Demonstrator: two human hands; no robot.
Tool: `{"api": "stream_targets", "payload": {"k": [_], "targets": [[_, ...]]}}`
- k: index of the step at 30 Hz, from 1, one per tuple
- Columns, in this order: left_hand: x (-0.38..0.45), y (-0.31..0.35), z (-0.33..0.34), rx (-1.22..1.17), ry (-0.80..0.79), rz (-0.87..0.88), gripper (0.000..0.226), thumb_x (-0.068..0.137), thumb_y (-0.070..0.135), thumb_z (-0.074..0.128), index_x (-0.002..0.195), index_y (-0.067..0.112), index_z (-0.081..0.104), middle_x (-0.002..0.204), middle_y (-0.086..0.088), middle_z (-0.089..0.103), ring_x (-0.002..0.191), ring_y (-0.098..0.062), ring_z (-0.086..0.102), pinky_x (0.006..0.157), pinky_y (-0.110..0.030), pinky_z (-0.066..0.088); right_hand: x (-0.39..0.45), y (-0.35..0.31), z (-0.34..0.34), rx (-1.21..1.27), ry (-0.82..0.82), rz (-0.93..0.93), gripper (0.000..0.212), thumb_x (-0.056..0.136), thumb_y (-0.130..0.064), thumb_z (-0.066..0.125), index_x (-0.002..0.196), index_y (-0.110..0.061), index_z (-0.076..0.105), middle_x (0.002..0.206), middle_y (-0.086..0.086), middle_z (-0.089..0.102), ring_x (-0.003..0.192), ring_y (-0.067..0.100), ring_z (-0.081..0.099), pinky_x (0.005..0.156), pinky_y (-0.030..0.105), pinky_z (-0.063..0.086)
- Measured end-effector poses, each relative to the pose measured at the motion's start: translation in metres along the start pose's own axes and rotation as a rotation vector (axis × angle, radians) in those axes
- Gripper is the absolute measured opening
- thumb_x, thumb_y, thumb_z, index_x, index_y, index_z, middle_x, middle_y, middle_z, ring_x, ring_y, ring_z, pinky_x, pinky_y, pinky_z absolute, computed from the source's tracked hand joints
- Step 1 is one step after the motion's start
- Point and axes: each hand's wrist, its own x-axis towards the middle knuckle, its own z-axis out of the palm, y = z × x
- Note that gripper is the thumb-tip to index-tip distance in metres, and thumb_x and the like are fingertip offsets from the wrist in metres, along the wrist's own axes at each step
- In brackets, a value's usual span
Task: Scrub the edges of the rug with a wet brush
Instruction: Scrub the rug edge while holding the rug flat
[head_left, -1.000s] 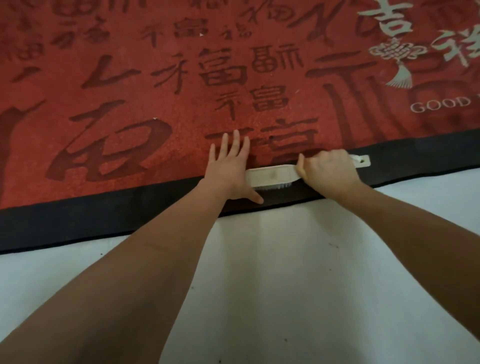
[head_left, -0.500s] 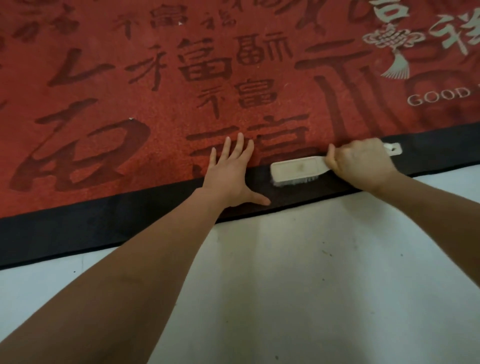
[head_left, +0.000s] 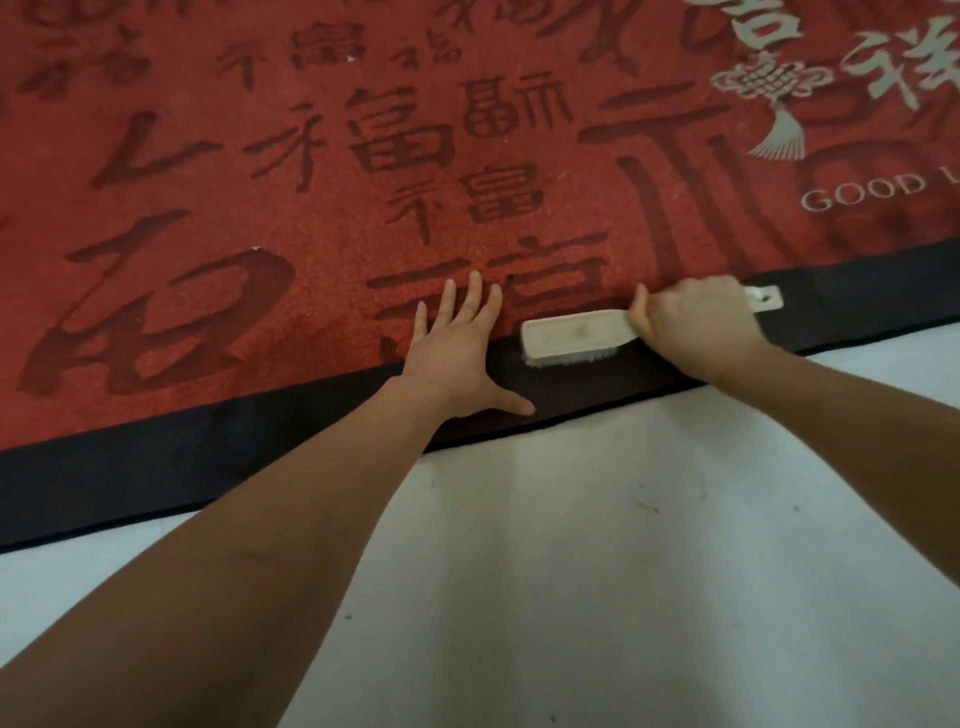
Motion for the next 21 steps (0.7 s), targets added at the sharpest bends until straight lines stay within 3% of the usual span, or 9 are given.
{"api": "stream_targets", "payload": {"k": [4, 6, 8, 11, 13, 16, 18, 20, 21], "targets": [[-0.001, 0.000, -0.001, 0.013, -0.013, 0.001, 0.136, 0.063, 0.068, 0.077, 0.156, 0.024, -0.013, 0.161, 0.000, -0.024, 0.148, -0.025, -0.022, 0.118, -0.046, -0.011, 0.015, -0.055, 0.004, -0.024, 0.072, -0.003, 0.034, 0.079, -0.016, 0.049, 0.051, -0.012, 0.066, 0.034, 0.007, 0.047, 0.026, 0.020, 0.045, 0.047, 0.018, 0.026], [-0.002, -0.001, -0.002, 0.035, 0.000, 0.007, 0.136, 0.063, 0.069, 0.076, 0.156, 0.024, -0.012, 0.161, 0.000, -0.023, 0.148, -0.025, -0.020, 0.118, -0.045, -0.009, 0.010, -0.035, 0.003, -0.040, 0.071, -0.083, 0.032, 0.080, -0.014, 0.045, 0.063, -0.009, 0.072, 0.035, 0.007, 0.048, 0.026, 0.021, 0.046, 0.047, 0.019, 0.026], [-0.003, 0.000, -0.004, 0.050, -0.022, 0.013, 0.136, 0.062, 0.069, 0.077, 0.156, 0.025, -0.011, 0.162, 0.000, -0.022, 0.149, -0.024, -0.018, 0.119, -0.044, -0.008, -0.008, 0.006, -0.005, -0.072, -0.014, -0.105, 0.009, 0.071, 0.001, 0.065, 0.074, -0.002, 0.073, 0.034, 0.011, 0.046, 0.025, 0.022, 0.046, 0.047, 0.022, 0.031], [-0.002, 0.002, -0.005, 0.054, -0.025, -0.012, 0.137, 0.062, 0.069, 0.078, 0.155, 0.025, -0.013, 0.161, 0.000, -0.023, 0.148, -0.025, -0.019, 0.119, -0.046, -0.008, -0.021, 0.035, -0.018, -0.069, -0.152, 0.101, 0.021, 0.056, 0.010, 0.083, 0.069, 0.000, 0.071, 0.034, 0.013, 0.045, 0.025, 0.023, 0.046, 0.045, 0.025, 0.037], [0.000, 0.004, -0.006, 0.050, -0.027, -0.005, 0.138, 0.061, 0.068, 0.078, 0.156, 0.024, -0.013, 0.161, -0.001, -0.023, 0.148, -0.026, -0.019, 0.119, -0.047, -0.008, -0.007, -0.003, -0.018, -0.105, -0.128, 0.043, 0.014, 0.064, 0.000, 0.076, 0.075, -0.010, 0.075, 0.037, 0.008, 0.050, 0.028, 0.022, 0.049, 0.046, 0.022, 0.035], [-0.003, 0.003, -0.005, 0.071, -0.030, -0.011, 0.136, 0.063, 0.067, 0.078, 0.156, 0.023, -0.012, 0.162, -0.001, -0.022, 0.149, -0.026, -0.017, 0.120, -0.046, -0.005, 0.020, -0.074, -0.011, -0.003, -0.008, -0.110, 0.009, 0.071, -0.011, 0.075, 0.063, -0.012, 0.069, 0.039, 0.005, 0.052, 0.029, 0.020, 0.048, 0.044, 0.019, 0.030], [-0.004, 0.003, -0.007, 0.083, -0.031, -0.007, 0.134, 0.065, 0.067, 0.077, 0.156, 0.023, -0.011, 0.162, 0.000, -0.021, 0.150, -0.025, -0.016, 0.120, -0.046, -0.003, 0.028, -0.059, -0.013, -0.045, -0.052, -0.164, 0.016, 0.081, -0.015, 0.060, 0.073, -0.010, 0.072, 0.043, 0.005, 0.055, 0.033, 0.021, 0.051, 0.045, 0.019, 0.023], [-0.008, 0.003, -0.006, 0.078, -0.053, -0.008, 0.134, 0.065, 0.067, 0.077, 0.156, 0.024, -0.011, 0.162, 0.000, -0.022, 0.149, -0.025, -0.016, 0.120, -0.046, -0.003, 0.006, -0.013, -0.016, -0.162, -0.122, -0.112, 0.016, 0.065, -0.017, 0.076, 0.079, -0.011, 0.075, 0.039, 0.004, 0.051, 0.030, 0.020, 0.049, 0.047, 0.017, 0.022], [-0.007, 0.002, -0.005, 0.074, -0.046, -0.013, 0.134, 0.064, 0.067, 0.077, 0.156, 0.024, -0.011, 0.162, 0.001, -0.022, 0.149, -0.025, -0.017, 0.120, -0.046, -0.004, -0.003, 0.009, -0.016, -0.197, -0.139, -0.048, 0.031, 0.051, -0.013, 0.086, 0.080, -0.009, 0.076, 0.038, 0.004, 0.049, 0.029, 0.020, 0.047, 0.046, 0.017, 0.026]]}}
